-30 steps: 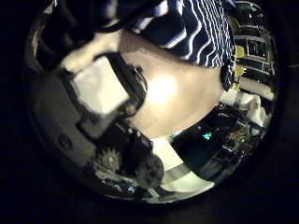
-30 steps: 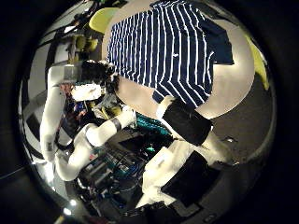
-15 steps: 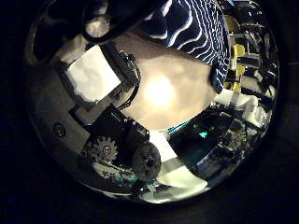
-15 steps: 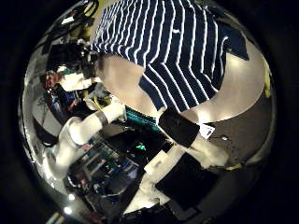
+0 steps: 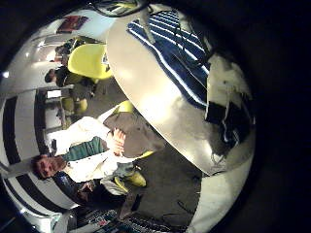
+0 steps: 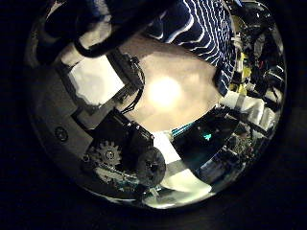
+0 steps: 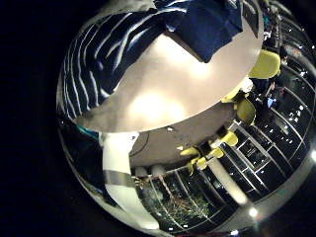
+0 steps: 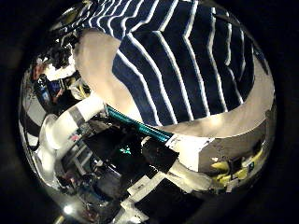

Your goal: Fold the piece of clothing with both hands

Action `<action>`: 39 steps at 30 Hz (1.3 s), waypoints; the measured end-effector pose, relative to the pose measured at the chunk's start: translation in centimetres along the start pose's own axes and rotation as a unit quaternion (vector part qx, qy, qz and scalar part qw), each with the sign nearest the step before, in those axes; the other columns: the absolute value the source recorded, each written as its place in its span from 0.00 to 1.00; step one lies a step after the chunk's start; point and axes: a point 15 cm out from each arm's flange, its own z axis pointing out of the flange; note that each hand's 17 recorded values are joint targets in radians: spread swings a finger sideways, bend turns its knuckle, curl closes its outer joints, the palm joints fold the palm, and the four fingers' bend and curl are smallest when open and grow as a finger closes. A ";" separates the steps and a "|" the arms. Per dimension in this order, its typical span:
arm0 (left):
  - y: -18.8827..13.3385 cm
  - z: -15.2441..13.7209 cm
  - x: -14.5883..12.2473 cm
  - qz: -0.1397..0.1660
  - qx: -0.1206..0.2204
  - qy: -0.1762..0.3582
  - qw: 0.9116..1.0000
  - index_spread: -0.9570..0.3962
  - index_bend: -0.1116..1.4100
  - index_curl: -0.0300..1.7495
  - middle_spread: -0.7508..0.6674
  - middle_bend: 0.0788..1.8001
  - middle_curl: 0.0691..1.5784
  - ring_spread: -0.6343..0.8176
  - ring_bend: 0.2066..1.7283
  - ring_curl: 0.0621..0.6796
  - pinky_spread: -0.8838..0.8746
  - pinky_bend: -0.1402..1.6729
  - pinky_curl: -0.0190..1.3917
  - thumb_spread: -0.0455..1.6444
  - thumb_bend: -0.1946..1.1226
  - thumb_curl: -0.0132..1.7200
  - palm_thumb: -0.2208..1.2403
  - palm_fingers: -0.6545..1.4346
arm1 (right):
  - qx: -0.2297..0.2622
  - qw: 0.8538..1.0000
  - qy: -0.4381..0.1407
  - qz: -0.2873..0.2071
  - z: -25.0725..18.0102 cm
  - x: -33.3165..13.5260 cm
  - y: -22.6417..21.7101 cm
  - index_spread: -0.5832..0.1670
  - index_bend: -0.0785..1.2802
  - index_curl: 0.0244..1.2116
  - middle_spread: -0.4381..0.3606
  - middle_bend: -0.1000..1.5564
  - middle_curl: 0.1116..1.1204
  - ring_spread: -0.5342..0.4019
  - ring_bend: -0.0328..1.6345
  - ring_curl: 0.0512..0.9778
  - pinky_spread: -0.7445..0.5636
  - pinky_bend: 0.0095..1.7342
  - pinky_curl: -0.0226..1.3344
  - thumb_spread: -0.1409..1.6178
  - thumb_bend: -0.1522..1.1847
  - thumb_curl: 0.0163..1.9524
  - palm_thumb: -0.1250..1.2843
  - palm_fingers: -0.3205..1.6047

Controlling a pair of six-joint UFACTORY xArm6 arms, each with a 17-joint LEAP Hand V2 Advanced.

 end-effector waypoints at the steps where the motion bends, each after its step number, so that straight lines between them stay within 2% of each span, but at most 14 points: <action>1: 0.0 -0.1 -0.1 -0.001 0.000 0.000 1.000 0.16 0.31 0.74 0.07 0.47 0.65 0.12 0.78 0.77 0.16 0.75 0.51 0.65 0.13 0.32 0.70 0.78 | 0.002 1.000 0.005 -0.001 0.1 -0.1 -0.3 0.49 0.17 0.24 0.50 0.27 0.31 0.53 0.43 0.19 0.72 0.33 0.12 0.64 0.10 0.16 0.39 0.27; 9: 0.1 -0.7 -0.6 -0.005 -0.006 0.001 1.000 0.16 0.28 0.77 0.06 0.46 0.66 0.12 0.78 0.76 0.16 0.74 0.51 0.66 0.13 0.32 0.70 0.79 | -0.015 1.000 0.018 0.001 2.2 -0.6 -0.5 0.52 0.17 0.23 0.48 0.28 0.32 0.49 0.44 0.22 0.69 0.33 0.13 0.64 0.11 0.17 0.47 0.27; 11: 0.2 -1.0 -0.7 -0.006 -0.008 0.001 1.000 0.16 0.27 0.78 0.06 0.45 0.66 0.12 0.78 0.76 0.16 0.74 0.52 0.66 0.13 0.32 0.70 0.79 | -0.021 1.000 0.023 0.004 3.5 -1.1 -0.2 0.54 0.16 0.23 0.47 0.29 0.32 0.45 0.46 0.23 0.65 0.33 0.14 0.64 0.11 0.17 0.50 0.29; 13: 0.2 -1.2 -0.8 -0.005 -0.008 0.000 1.000 0.16 0.27 0.79 0.06 0.45 0.66 0.12 0.77 0.76 0.16 0.73 0.52 0.66 0.13 0.32 0.70 0.79 | -0.016 0.999 0.030 0.003 4.0 -1.7 -0.4 0.53 0.15 0.22 0.44 0.30 0.33 0.40 0.50 0.25 0.58 0.37 0.15 0.64 0.12 0.18 0.54 0.34; 15: 0.3 -1.2 -0.8 -0.004 -0.010 0.000 1.000 0.16 0.26 0.79 0.06 0.45 0.67 0.12 0.77 0.76 0.15 0.73 0.52 0.66 0.13 0.32 0.70 0.79 | 0.002 0.999 0.035 0.009 3.9 -1.7 -1.0 0.47 0.14 0.19 0.37 0.32 0.35 0.31 0.60 0.29 0.42 0.51 0.18 0.64 0.12 0.19 0.61 0.47; 16: 0.5 -1.2 -0.8 -0.003 -0.012 0.000 1.000 0.16 0.26 0.80 0.06 0.45 0.67 0.12 0.77 0.76 0.15 0.73 0.52 0.66 0.13 0.32 0.70 0.80 | 0.017 0.999 0.035 0.013 3.7 -1.6 -1.5 0.44 0.15 0.19 0.34 0.34 0.37 0.29 0.64 0.32 0.38 0.57 0.20 0.63 0.12 0.20 0.62 0.54; 17: 0.5 -1.3 -0.8 -0.002 -0.013 0.000 1.000 0.16 0.26 0.80 0.06 0.44 0.67 0.12 0.77 0.76 0.15 0.73 0.52 0.66 0.13 0.32 0.70 0.80 | 0.031 0.999 0.035 0.017 3.4 -1.6 -1.8 0.42 0.15 0.19 0.32 0.35 0.38 0.28 0.65 0.33 0.37 0.59 0.22 0.63 0.12 0.20 0.63 0.54; 19: 0.7 -1.4 -0.9 0.001 -0.017 0.001 1.000 0.16 0.25 0.81 0.06 0.44 0.67 0.12 0.77 0.75 0.15 0.73 0.52 0.66 0.13 0.32 0.70 0.80 | 0.052 0.998 0.032 0.026 2.9 -1.3 -1.9 0.33 0.21 0.22 0.26 0.42 0.46 0.26 0.70 0.39 0.32 0.66 0.26 0.63 0.12 0.21 0.67 0.65; 22: 1.1 -1.6 -0.9 0.003 -0.020 0.002 1.000 0.16 0.24 0.81 0.05 0.43 0.67 0.12 0.76 0.75 0.15 0.72 0.52 0.66 0.13 0.32 0.70 0.80 | 0.077 0.996 0.027 0.037 2.2 -0.7 -2.1 0.26 0.33 0.27 0.22 0.48 0.52 0.26 0.70 0.43 0.32 0.69 0.30 0.63 0.12 0.22 0.72 0.75; 26: 1.6 -2.0 -1.0 0.008 -0.025 0.002 1.000 0.17 0.23 0.82 0.05 0.43 0.68 0.12 0.76 0.75 0.15 0.72 0.52 0.66 0.13 0.32 0.70 0.80 | 0.110 0.992 0.019 0.055 1.1 0.5 -2.4 0.21 0.54 0.41 0.21 0.60 0.63 0.27 0.74 0.50 0.35 0.72 0.35 0.65 0.13 0.23 0.79 0.77; 31: 2.5 -2.8 -1.1 0.015 -0.027 0.002 1.000 0.17 0.21 0.83 0.04 0.42 0.68 0.12 0.76 0.75 0.15 0.71 0.52 0.66 0.13 0.32 0.69 0.81 | 0.124 0.989 0.012 0.077 -0.3 2.3 -1.4 0.21 0.65 0.52 0.23 0.68 0.70 0.28 0.79 0.57 0.38 0.76 0.40 0.69 0.12 0.25 0.81 0.73; 39: 4.6 -4.2 -1.1 0.030 -0.034 0.005 0.999 0.19 0.20 0.85 0.04 0.41 0.69 0.12 0.74 0.75 0.15 0.71 0.53 0.66 0.13 0.33 0.69 0.81 | 0.145 0.984 0.005 0.105 -3.4 4.7 2.4 0.23 0.71 0.63 0.27 0.74 0.76 0.30 0.83 0.64 0.39 0.77 0.48 0.74 0.11 0.27 0.81 0.68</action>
